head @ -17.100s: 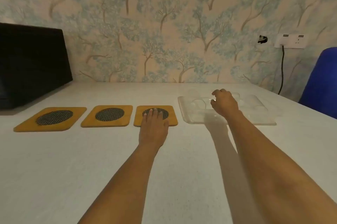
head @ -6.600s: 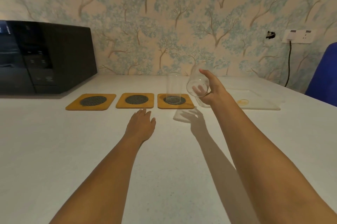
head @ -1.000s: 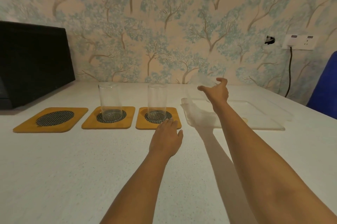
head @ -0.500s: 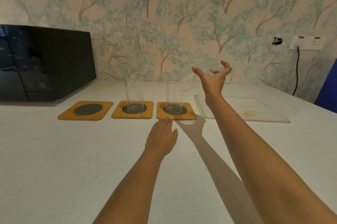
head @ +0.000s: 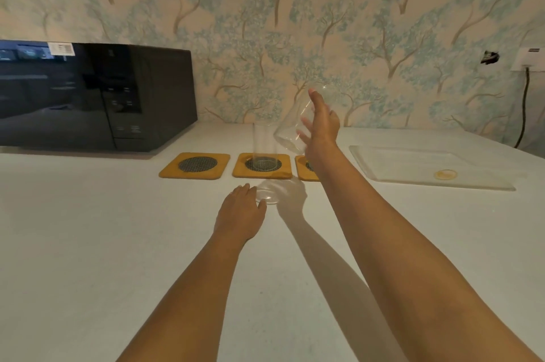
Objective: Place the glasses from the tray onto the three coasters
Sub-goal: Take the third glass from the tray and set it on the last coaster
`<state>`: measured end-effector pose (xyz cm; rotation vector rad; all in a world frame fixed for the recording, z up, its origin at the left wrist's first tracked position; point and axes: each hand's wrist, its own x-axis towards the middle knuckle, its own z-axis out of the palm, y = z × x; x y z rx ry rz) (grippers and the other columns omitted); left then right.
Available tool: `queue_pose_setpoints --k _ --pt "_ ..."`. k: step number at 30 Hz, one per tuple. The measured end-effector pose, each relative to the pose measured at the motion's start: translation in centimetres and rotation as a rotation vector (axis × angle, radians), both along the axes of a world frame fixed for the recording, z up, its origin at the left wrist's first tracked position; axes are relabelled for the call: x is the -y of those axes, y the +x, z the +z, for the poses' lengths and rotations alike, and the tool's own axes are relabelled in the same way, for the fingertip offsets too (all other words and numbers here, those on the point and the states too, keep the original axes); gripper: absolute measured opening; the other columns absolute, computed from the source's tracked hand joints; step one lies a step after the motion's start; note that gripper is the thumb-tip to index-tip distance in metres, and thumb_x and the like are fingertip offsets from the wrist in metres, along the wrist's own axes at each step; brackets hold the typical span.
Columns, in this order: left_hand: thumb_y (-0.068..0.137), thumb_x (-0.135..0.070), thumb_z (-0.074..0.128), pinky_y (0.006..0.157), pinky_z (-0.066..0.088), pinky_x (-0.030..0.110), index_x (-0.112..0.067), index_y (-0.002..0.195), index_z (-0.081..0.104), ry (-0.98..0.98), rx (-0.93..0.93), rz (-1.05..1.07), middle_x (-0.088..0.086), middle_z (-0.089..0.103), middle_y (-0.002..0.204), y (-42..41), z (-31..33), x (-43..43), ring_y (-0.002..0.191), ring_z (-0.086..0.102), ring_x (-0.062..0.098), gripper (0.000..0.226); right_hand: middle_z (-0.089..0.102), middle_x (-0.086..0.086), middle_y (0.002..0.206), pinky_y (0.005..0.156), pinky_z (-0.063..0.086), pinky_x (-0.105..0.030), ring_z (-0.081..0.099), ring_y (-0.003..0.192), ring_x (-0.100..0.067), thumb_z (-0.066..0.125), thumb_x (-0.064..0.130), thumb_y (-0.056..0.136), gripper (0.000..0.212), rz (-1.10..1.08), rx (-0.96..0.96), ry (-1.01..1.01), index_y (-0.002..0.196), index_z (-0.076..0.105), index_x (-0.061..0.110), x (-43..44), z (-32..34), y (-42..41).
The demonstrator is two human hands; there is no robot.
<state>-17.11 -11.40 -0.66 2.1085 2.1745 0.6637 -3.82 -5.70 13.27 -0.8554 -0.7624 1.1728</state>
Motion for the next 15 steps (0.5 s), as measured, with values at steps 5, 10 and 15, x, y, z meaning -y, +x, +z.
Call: queue_pose_setpoints --k 5,10,15 --pt "0.098 -0.039 0.03 0.116 0.021 0.036 -0.011 0.142 0.03 -0.02 -0.006 0.074 0.008 0.03 0.153 -3.1 0.1 0.6 0.141 0.025 0.024 0.053 0.042 -0.005 0.145 0.091 0.053 -0.045 0.057 0.12 -0.032 0.062 0.054 0.084 0.079 0.245 -0.111 -0.078 0.149 0.029 0.023 0.8 0.5 -3.4" --pt "0.097 -0.039 0.031 0.114 0.026 0.039 -0.01 0.14 0.034 -0.018 -0.004 0.149 0.009 0.036 0.15 -5.6 0.3 0.8 0.139 0.031 0.026 0.052 0.05 -0.008 0.142 0.093 0.048 -0.049 0.056 0.123 -0.034 0.054 0.065 0.083 0.08 0.428 -0.085 -0.156 0.148 0.028 0.027 0.5 0.5 -5.8" --pt "0.096 -0.04 0.033 0.113 0.028 0.04 -0.01 0.141 0.033 -0.017 0.004 0.191 0.01 0.037 0.149 -7.3 0.3 0.3 0.137 0.033 0.026 0.054 0.041 -0.012 0.147 0.102 0.044 -0.053 0.047 0.128 -0.04 0.071 0.046 0.079 0.082 0.63 -0.055 -0.235 0.147 0.029 0.028 0.1 0.9 -7.9"
